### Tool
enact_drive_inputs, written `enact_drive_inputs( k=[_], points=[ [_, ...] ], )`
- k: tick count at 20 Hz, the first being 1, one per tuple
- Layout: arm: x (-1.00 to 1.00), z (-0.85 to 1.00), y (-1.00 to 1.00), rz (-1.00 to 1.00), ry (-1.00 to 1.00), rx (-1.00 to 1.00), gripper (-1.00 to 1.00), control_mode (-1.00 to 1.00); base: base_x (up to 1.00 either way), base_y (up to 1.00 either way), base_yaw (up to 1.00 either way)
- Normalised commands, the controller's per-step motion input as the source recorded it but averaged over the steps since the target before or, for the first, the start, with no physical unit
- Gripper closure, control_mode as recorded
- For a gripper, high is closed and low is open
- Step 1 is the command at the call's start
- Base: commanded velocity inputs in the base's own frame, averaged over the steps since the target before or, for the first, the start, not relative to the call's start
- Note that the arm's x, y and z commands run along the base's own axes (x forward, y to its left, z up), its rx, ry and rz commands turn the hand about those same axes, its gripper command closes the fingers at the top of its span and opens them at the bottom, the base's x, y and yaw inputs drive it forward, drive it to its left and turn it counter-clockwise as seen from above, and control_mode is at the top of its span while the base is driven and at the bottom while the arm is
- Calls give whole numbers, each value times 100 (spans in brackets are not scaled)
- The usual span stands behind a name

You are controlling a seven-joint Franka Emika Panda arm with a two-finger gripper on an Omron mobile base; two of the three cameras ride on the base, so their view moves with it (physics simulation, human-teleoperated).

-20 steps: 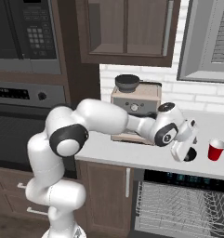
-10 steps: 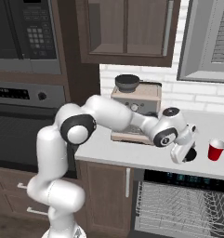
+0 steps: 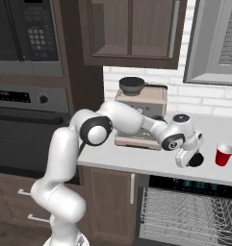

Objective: Pick up the cup and bowl from the counter, place them in the dishwasher, and close the dishwasher door.

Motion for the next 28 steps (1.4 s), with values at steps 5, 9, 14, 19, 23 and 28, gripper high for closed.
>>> enact_drive_inputs(
  k=[5, 9, 14, 19, 23, 28],
  points=[
    [36, -43, 2, 0, 0, 5, -100, -100, 0, 0, 0],
    [27, -38, 21, -1, 0, 1, -100, -100, 0, 0, 0],
    [24, -42, 27, -2, 0, 0, -100, -100, 0, 0, 0],
    [25, -42, 1, -1, 0, 1, 100, -100, 0, 0, 0],
    [23, -44, 2, -1, 0, 1, 100, -100, 0, 0, 0],
    [5, -35, 24, -2, -1, 0, 100, -100, 0, 0, 0]
  ],
)
